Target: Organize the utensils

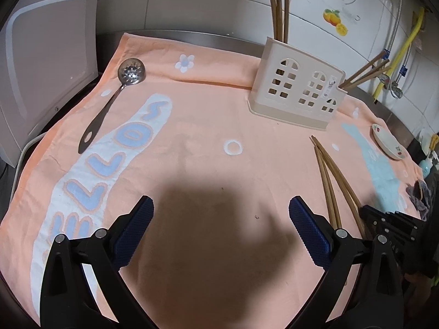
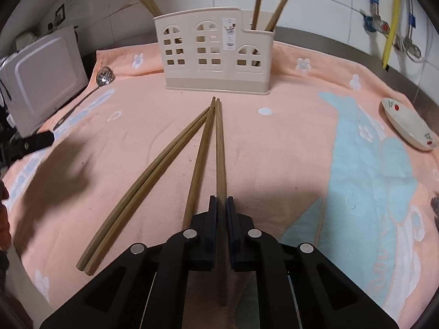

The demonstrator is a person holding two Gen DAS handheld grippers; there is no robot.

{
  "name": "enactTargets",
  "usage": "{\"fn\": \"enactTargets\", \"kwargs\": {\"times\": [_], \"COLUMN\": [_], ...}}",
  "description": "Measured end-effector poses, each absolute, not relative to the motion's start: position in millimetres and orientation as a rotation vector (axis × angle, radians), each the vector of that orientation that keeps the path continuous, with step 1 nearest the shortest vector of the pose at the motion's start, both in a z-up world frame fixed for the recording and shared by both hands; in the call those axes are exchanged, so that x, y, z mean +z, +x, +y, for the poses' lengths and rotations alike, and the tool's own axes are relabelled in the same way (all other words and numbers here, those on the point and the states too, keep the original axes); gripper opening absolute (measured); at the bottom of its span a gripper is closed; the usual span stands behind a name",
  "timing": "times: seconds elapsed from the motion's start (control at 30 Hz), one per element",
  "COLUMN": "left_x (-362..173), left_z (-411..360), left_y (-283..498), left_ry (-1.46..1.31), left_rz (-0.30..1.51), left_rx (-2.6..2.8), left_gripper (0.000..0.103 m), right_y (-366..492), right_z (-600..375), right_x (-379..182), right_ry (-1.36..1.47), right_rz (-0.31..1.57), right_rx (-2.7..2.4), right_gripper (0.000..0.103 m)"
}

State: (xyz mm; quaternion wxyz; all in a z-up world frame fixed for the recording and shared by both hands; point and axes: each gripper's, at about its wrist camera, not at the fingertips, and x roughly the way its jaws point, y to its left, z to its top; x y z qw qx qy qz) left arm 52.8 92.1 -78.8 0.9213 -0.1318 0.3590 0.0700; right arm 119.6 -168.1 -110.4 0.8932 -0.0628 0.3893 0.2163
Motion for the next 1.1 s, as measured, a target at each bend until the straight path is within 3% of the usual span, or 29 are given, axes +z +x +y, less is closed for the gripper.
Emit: {"fn": "enactTargets", "kwargs": {"times": [0.43,0.67,0.87,1.1], "left_x": [-89,-94,-100,-104], "left_z": [32,-2,-14,-21], "left_y": [58,70,80,86], "left_ry": [-0.231,-0.215,-0.186,-0.159], "left_rz": [0.775,0.807,0.829,0.852], "left_rx": [-0.016,-0.107,-0.125,-0.128], "left_gripper": [0.096,0.068,0.051,0.044], "right_y": [117,114,114,114], "right_z": [-191,-197,-197,-196], "right_x": [-108,-110,-110,-111], "right_ry": [-0.073,-0.054,-0.044,-0.043], "right_rz": [0.812,0.815,0.816,0.816], "right_rx": [0.406,0.406,0.408,0.408], "right_gripper": [0.006,0.006,0.006,0.006]}}
